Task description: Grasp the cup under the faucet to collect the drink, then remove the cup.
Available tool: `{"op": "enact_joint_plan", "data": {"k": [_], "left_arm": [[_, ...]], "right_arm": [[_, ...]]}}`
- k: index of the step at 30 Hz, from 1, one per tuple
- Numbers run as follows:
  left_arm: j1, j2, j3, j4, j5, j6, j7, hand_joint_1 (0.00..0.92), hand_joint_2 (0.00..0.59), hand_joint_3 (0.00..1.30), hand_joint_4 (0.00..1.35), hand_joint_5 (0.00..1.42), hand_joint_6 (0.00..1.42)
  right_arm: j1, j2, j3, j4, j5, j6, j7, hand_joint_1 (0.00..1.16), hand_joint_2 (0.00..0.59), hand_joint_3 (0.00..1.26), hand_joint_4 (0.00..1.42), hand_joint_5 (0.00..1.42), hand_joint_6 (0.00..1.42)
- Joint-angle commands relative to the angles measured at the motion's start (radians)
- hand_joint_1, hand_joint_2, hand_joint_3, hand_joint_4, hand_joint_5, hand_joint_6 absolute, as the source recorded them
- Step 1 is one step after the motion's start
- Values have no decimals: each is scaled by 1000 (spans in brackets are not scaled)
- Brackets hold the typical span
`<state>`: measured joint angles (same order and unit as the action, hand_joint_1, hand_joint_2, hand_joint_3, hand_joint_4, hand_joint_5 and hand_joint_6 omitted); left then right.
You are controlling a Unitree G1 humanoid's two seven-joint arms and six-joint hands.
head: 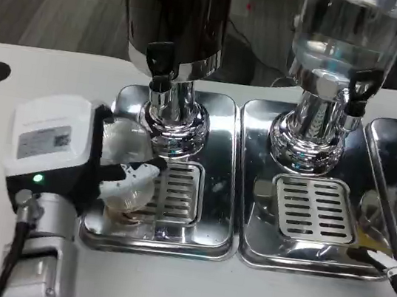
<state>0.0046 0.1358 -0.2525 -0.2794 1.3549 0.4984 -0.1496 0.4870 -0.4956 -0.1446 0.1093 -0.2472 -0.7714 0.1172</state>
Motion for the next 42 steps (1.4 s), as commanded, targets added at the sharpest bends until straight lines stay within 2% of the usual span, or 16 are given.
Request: {"op": "enact_joint_plan", "data": {"k": [1, 26, 31, 36, 42], "left_arm": [[-44, -9, -20, 22, 20, 16, 28, 354, 130, 505, 588, 822, 922], [-202, -46, -57, 232, -74, 53, 134, 354, 131, 496, 568, 803, 915], [-209, -48, -77, 254, -94, 55, 134, 257, 93, 460, 533, 769, 894], [-201, -31, -84, 244, -111, 60, 119, 167, 69, 415, 489, 732, 869], [-176, -8, -85, 196, -113, 66, 106, 120, 53, 396, 459, 714, 840]], "right_arm": [[-10, -11, -2, 8, 18, -18, 10, 422, 444, 200, 132, 97, 0], [-37, -29, -5, 45, 40, -20, 21, 426, 444, 200, 132, 97, 0], [-48, -31, -5, 47, 47, -16, 28, 426, 444, 200, 132, 97, 0], [-57, -30, 2, 52, 47, -13, 34, 426, 444, 200, 132, 97, 4], [-62, -25, 6, 46, 42, -10, 36, 428, 444, 204, 132, 100, 7]]}}
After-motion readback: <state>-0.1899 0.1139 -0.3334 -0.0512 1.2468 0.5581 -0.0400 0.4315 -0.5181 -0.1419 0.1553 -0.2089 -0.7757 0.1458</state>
